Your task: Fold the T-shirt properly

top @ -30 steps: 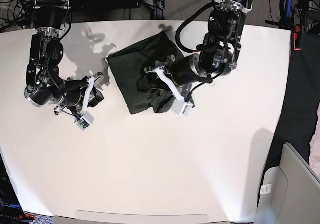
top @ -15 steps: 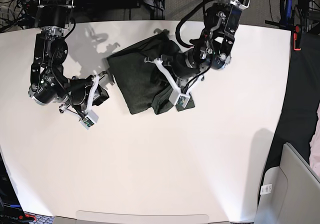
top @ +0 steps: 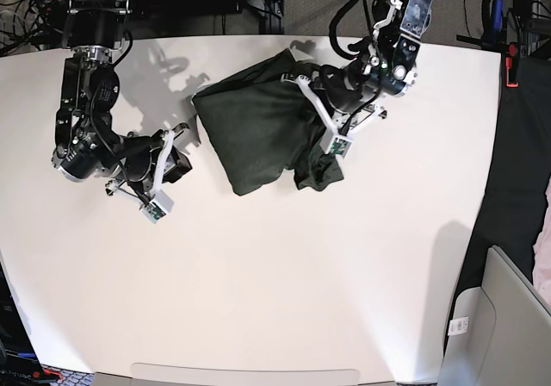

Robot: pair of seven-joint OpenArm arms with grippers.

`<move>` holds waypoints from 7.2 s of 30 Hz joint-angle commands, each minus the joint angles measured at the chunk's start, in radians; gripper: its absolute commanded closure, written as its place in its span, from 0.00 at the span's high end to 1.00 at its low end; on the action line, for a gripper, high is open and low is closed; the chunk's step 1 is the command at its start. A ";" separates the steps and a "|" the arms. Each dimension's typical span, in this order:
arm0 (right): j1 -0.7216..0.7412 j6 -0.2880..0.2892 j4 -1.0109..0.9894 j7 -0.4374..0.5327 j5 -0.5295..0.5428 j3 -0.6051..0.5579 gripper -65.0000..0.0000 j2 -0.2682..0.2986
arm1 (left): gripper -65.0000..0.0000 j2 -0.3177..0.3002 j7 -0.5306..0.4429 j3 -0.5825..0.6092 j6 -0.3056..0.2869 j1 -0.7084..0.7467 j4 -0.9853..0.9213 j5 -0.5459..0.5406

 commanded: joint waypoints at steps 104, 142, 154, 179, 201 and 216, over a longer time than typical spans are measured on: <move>-0.057 0.002 0.206 0.052 -0.250 0.029 0.17 -0.047 | 0.25 0.032 -0.268 -0.083 0.001 -0.075 -0.064 -0.002; -0.041 0.002 0.151 0.052 -0.265 0.168 0.17 -0.062 | 0.05 0.120 -0.213 -0.083 -0.003 -0.122 -0.118 -0.152; -0.034 0.002 0.128 0.052 -0.268 0.167 0.17 -0.065 | 0.03 0.115 -0.213 -0.083 0.000 -0.046 0.001 -0.148; -0.040 0.002 0.131 0.050 -0.263 0.167 0.17 -0.065 | 0.30 0.121 -0.257 -0.076 0.124 -0.196 -0.214 -0.183; -0.035 0.002 0.131 0.050 -0.263 0.168 0.17 -0.062 | 0.03 0.113 -0.262 -0.080 0.121 -0.182 -0.159 -0.315; -0.035 0.002 0.131 0.050 -0.263 0.168 0.17 -0.062 | 0.03 0.084 -0.260 -0.083 0.123 -0.080 0.007 -0.315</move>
